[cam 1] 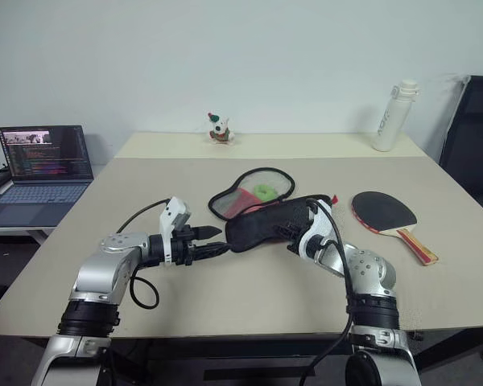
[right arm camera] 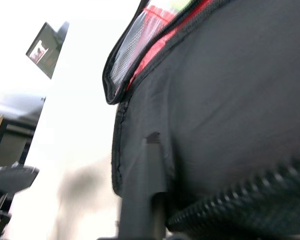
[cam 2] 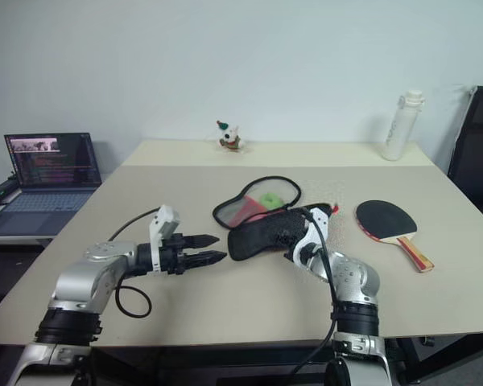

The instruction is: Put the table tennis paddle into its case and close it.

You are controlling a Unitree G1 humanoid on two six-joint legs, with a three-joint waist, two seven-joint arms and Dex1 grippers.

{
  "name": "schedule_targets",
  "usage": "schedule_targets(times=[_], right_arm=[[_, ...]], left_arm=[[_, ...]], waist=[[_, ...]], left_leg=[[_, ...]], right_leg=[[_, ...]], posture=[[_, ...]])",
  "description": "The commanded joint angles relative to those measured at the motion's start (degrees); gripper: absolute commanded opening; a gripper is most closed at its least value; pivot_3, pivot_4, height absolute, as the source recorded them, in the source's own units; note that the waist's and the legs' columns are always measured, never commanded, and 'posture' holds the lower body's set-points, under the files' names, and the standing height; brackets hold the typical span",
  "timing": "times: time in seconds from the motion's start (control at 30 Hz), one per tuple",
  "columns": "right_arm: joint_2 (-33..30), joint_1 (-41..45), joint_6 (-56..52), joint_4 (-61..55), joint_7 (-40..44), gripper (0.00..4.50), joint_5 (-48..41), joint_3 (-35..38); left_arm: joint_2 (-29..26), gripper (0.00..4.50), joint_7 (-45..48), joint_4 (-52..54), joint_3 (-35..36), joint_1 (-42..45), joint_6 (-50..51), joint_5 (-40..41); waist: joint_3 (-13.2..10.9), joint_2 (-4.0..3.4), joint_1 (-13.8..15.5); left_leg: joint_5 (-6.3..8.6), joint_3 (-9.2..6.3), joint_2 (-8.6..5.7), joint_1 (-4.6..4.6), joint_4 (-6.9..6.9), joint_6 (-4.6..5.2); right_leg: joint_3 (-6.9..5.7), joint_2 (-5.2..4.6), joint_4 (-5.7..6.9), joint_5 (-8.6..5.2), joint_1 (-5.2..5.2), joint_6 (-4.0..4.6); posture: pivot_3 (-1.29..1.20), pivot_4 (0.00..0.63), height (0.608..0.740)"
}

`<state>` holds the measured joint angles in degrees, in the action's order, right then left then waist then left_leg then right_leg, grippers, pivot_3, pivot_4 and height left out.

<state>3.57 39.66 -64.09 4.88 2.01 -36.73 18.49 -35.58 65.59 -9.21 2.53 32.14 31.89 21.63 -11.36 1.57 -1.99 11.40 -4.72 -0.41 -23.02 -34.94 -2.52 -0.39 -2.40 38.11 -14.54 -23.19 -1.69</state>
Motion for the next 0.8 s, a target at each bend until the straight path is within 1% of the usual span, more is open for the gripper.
schedule_targets(times=[0.03, 0.17, 0.27, 0.37, 0.43, 0.47, 0.53, 0.57, 0.7, 0.77, 0.8], right_arm=[[-5.18, 0.33, -7.06, -4.97, 4.51, 0.03, -4.39, -0.97], [-15.60, -0.13, -16.56, -7.37, 12.62, 0.03, -8.39, -4.30], [-25.69, -0.19, -20.42, -8.47, 21.49, 0.03, -10.35, -9.69], [-34.86, 0.98, -18.44, -6.72, 30.11, 0.03, -8.97, -16.16], [-40.66, 2.69, -13.99, -3.65, 36.48, 0.03, -5.59, -22.02], [-42.60, 3.79, -11.74, -1.72, 39.19, 0.03, -3.80, -24.50], [-44.87, 6.36, -7.38, 2.13, 43.77, 0.03, -0.26, -28.83], [-45.02, 8.33, -4.92, 5.01, 45.40, 0.03, 1.90, -30.62], [-43.07, 15.55, 3.33, 15.70, 50.82, 0.03, 8.45, -34.99], [-41.57, 18.04, 6.15, 20.18, 52.45, 0.55, 11.03, -35.84], [-40.22, 19.74, 8.37, 23.35, 52.51, 0.68, 12.66, -35.97]], left_arm=[[-0.64, 3.23, 0.63, 3.38, -0.06, 0.01, -1.07, 1.26], [-1.00, 3.23, 1.71, 4.35, -0.42, -0.23, -0.90, 1.60], [-1.40, 3.23, 2.40, 4.46, -0.72, -0.26, -1.05, 1.54], [-1.67, 3.23, 2.69, 4.12, -0.92, -0.20, -1.40, 1.41], [-1.68, 3.23, 2.70, 4.10, -1.08, -0.19, -1.57, 1.27], [-1.67, 3.23, 2.71, 4.13, -1.16, -0.22, -1.67, 1.17], [-1.63, 3.23, 2.70, 4.12, -1.25, -0.28, -1.81, 1.08], [-1.62, 3.23, 2.64, 4.15, -1.30, -0.34, -1.92, 1.06], [-1.53, 3.23, 2.12, 4.24, -1.50, -0.46, -2.20, 1.00], [-1.52, 3.23, 1.92, 4.32, -1.62, -0.51, -2.26, 1.05], [-1.47, 3.23, 1.75, 4.34, -1.66, -0.57, -2.38, 1.00]], waist=[[0.00, -0.01, 0.00], [-0.01, -0.01, 0.11], [-0.01, -0.01, 0.10], [-0.01, -0.01, 0.11], [-0.01, -0.01, 0.05], [-0.01, -0.01, -0.05], [-0.02, -0.01, -0.27], [-0.02, 0.00, -0.28], [-0.03, 0.01, -0.51], [-0.04, 0.01, -0.51], [-0.04, 0.01, -0.42]], left_leg=[[0.00, 0.00, 0.01, 0.00, 0.00, 0.00], [0.00, 0.01, 0.01, -0.01, 0.00, 0.00], [0.01, 0.05, -0.01, -0.01, 0.00, 0.01], [0.01, 0.05, 0.02, -0.01, 0.00, 0.01], [0.01, 0.06, 0.04, 0.00, -0.01, 0.01], [0.01, 0.07, 0.05, 0.00, -0.02, 0.01], [0.01, 0.10, 0.06, 0.02, -0.03, 0.01], [0.01, 0.10, 0.06, 0.03, -0.03, 0.01], [0.01, 0.12, 0.07, 0.02, -0.03, 0.01], [0.01, 0.12, 0.07, -0.01, -0.02, 0.00], [0.01, 0.10, 0.07, -0.02, -0.01, 0.00]], right_leg=[[0.00, 0.01, 0.00, 0.00, 0.00, 0.00], [0.00, 0.02, -0.04, -0.03, 0.00, -0.02], [0.01, 0.08, -0.08, -0.06, 0.00, -0.06], [0.00, 0.19, -0.11, -0.09, 0.00, -0.09], [0.00, 0.21, -0.10, -0.09, 0.00, -0.09], [0.00, 0.23, -0.11, -0.09, 0.00, -0.08], [0.02, 0.24, -0.11, -0.08, 0.00, -0.07], [0.02, 0.24, -0.10, -0.08, 0.00, -0.07], [0.04, 0.26, -0.12, -0.08, -0.02, -0.07], [0.04, 0.26, -0.12, -0.07, -0.05, -0.07], [0.02, 0.26, -0.13, -0.07, -0.05, -0.06]], posture=[[0.00, 0.150, 0.740], [0.00, 0.150, 0.740], [0.00, 0.150, 0.740], [0.00, 0.150, 0.740], [0.00, 0.150, 0.740], [0.00, 0.150, 0.740], [0.00, 0.150, 0.740], [0.00, 0.150, 0.740], [0.00, 0.150, 0.740], [0.00, 0.150, 0.740], [0.00, 0.150, 0.740]])
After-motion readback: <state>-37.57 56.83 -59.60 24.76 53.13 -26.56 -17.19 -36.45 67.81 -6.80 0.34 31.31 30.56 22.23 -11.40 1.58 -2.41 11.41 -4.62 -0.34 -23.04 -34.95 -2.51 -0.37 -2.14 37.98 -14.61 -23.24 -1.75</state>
